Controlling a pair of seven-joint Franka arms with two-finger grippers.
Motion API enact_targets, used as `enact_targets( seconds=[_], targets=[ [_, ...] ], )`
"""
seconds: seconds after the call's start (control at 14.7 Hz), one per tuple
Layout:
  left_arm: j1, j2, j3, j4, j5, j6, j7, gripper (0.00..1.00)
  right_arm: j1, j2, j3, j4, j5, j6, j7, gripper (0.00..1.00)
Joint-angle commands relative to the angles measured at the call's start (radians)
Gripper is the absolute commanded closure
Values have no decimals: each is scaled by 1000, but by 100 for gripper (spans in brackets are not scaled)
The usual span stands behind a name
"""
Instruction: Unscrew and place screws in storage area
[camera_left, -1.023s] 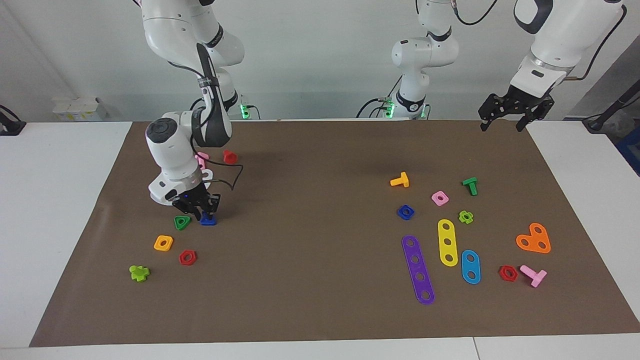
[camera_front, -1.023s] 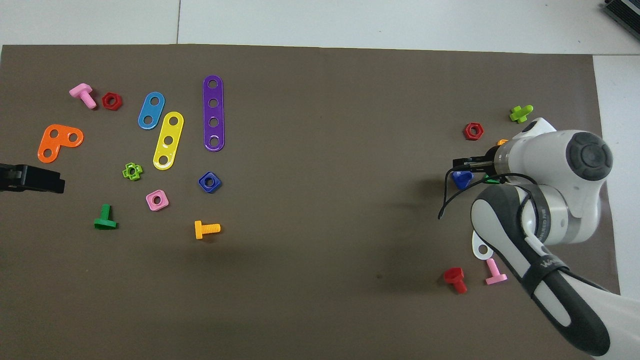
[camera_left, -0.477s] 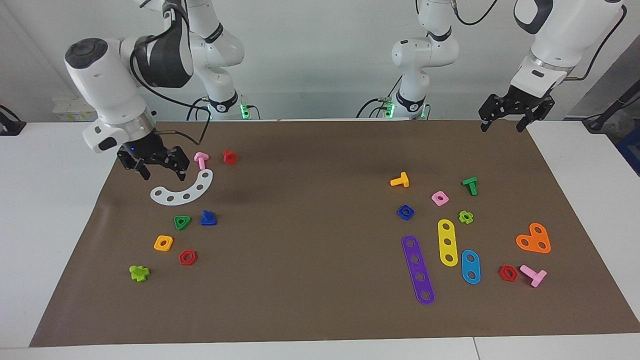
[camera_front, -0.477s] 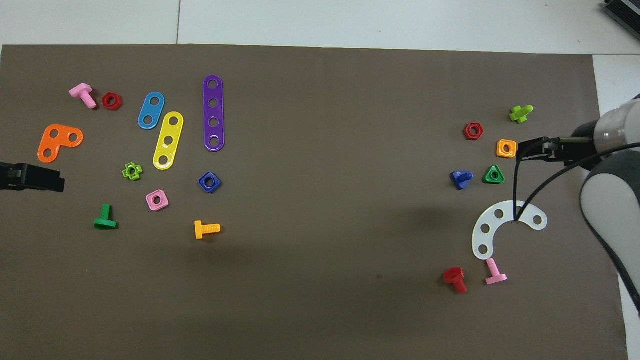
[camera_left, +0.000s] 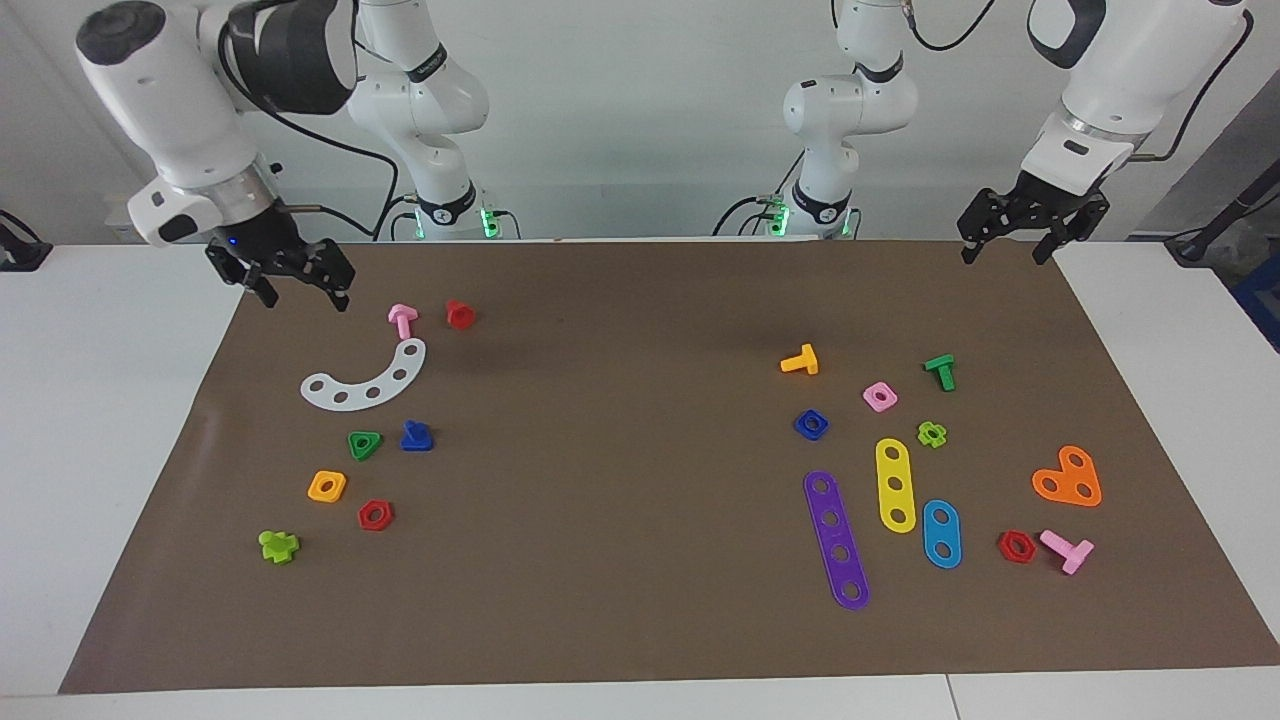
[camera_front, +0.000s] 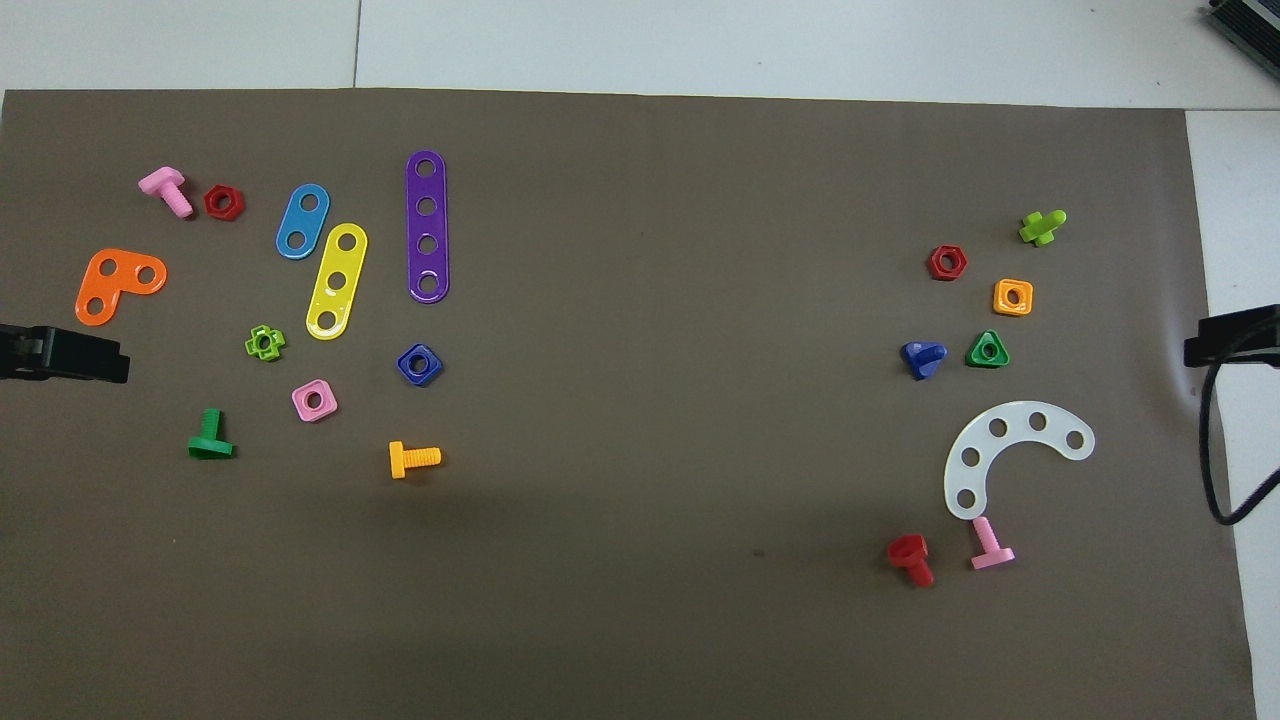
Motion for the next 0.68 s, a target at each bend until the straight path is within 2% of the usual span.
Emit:
enact_targets(
  seconds=[0.0, 0.61],
  targets=[
    [-4, -27, 8, -33, -18, 19, 14, 0, 2, 18, 18, 24, -20, -17, 13, 0],
    [-5, -36, 8, -48, -18, 6, 11, 0, 45, 0, 26, -30, 26, -5, 55, 0]
  ],
)
